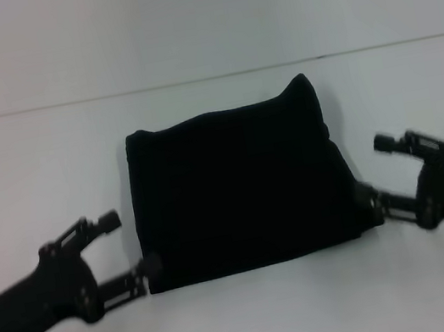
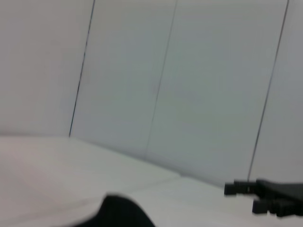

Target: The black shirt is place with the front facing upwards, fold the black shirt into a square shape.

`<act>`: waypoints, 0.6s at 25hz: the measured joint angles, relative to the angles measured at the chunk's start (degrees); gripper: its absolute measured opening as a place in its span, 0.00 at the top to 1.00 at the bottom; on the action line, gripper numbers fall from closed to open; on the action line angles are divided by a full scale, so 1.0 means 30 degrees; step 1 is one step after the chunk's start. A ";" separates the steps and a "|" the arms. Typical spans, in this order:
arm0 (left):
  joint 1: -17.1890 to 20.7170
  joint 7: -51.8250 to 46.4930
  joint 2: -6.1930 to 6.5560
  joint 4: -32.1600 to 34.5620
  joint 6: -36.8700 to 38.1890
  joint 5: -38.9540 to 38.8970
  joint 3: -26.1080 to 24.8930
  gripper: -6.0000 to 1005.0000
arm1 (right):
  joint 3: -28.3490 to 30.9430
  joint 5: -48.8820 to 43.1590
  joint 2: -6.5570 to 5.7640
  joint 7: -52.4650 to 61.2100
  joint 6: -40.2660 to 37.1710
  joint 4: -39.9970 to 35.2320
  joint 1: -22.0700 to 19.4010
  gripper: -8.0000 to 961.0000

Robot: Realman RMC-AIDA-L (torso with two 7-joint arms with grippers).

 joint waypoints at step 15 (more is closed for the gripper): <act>0.1432 -0.0057 -0.0074 0.0332 -0.1082 0.2357 -0.0118 0.06 | -0.0129 -0.1273 0.0044 -0.1067 0.0657 0.0594 -0.1934 0.15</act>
